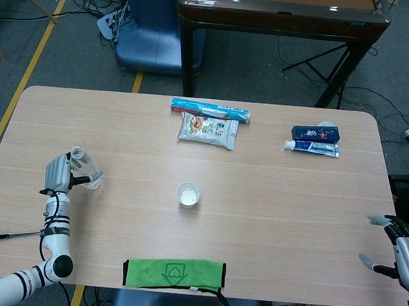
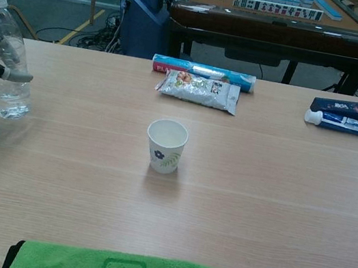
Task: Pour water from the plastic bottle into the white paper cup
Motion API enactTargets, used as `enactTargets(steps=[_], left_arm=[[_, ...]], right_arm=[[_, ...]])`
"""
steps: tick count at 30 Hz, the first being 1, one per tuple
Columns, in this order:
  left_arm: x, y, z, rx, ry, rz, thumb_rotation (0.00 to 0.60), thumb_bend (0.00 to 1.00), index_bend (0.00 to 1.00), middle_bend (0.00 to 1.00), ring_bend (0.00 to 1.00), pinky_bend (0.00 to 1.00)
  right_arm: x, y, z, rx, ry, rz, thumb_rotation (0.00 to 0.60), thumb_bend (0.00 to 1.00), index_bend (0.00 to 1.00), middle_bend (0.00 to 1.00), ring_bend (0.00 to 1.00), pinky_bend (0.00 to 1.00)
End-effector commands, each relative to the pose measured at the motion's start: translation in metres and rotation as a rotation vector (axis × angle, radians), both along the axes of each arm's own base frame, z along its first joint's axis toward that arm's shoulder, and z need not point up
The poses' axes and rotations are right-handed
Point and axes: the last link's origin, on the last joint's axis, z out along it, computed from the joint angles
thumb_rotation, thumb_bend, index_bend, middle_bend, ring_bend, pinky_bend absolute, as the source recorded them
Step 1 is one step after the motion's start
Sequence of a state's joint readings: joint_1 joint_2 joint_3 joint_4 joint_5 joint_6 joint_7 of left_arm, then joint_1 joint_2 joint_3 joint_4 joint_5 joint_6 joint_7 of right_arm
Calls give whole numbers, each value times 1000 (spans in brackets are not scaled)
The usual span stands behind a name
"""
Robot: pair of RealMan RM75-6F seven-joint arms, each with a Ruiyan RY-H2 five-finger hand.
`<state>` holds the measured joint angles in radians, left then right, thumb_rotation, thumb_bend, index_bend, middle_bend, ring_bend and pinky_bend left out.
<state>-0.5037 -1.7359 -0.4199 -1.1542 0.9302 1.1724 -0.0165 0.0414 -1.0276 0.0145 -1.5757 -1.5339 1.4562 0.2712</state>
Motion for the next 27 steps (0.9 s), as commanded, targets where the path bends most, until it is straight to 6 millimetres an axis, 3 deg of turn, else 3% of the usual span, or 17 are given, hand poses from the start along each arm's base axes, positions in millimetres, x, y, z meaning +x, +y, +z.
enactTargets(steps=[1, 8, 15, 27], left_arm=[[-6, -3, -4, -15, -15, 2, 600, 19, 539, 597, 543, 433], [-14, -7, -9, -30, -76, -1, 600, 20, 469, 531, 475, 406], [-22, -13, -15, -99, -108, -7, 600, 20, 284, 327, 308, 333], [-26, -20, -11, -133, -139, 2, 600, 19, 66, 93, 101, 196]], right_arm=[[0, 0, 0, 1, 0, -1, 600, 80, 258, 315, 179, 338], [0, 0, 1, -2, 0, 1, 600, 80, 258, 315, 179, 338], [1, 1, 2, -5, -2, 6, 600, 80, 257, 315, 179, 338], [2, 2, 1, -2, 0, 9, 600, 80, 257, 315, 179, 338]])
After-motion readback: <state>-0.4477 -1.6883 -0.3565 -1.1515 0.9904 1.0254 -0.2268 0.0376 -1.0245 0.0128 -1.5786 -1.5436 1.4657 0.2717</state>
